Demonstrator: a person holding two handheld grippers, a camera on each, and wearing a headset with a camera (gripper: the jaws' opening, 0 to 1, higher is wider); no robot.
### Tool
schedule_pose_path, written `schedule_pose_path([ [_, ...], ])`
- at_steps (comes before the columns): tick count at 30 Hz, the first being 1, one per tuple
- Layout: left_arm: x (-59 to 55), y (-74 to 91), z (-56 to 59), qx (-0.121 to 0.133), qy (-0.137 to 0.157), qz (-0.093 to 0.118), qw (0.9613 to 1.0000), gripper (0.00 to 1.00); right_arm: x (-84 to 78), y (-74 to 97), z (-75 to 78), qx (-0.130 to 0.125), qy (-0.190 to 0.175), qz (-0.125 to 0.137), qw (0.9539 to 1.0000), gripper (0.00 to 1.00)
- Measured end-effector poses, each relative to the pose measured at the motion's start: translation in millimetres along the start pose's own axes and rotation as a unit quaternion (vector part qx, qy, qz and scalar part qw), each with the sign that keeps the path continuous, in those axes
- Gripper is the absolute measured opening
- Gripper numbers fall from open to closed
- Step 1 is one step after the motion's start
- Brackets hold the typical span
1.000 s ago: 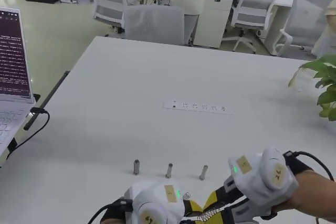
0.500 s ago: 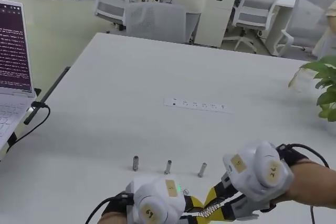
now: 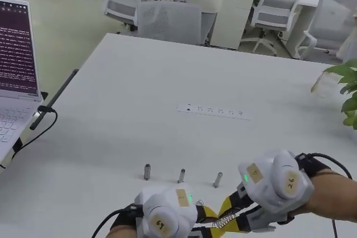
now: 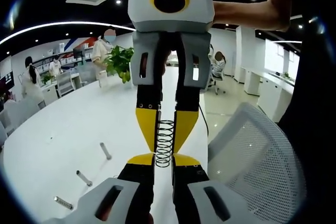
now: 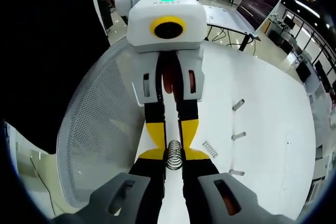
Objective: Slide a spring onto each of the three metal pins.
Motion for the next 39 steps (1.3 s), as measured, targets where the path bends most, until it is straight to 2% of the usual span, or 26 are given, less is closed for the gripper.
schedule_pose_path([
  [7, -5.7, 4.2, -1.0, 0.007, 0.009, -0.002, 0.9999, 0.09, -0.5, -0.5, 3.4, -0.004, -0.01, 0.004, 0.9999, 0.08],
  [17, -17.0, 19.9, -10.0, 0.032, 0.034, -0.002, 0.9989, 0.14, -5.7, -1.0, 7.7, -0.009, -0.022, 0.001, 0.9997, 0.08],
  [27, -35.8, 44.8, -19.3, 0.07, 0.067, -0.006, 0.9953, 0.21, -15.8, -2.4, 14.4, -0.018, -0.037, -0.006, 0.9991, 0.08],
  [39, -49.8, 69.4, -28.1, 0.104, 0.088, -0.007, 0.9906, 0.24, -32.1, -8.1, 25.9, -0.023, -0.058, -0.027, 0.9977, 0.08],
])
Point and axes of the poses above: the centre of the closed fingertips' face, and the gripper's own axes: y roughly backward along the fingers, z roughly to its right, x roughly out of its top, the point moved 5 cm from there along y, roughly backward along the fingers, and after that the axes turned 12 degrees about -x, right-handed, at the moved point
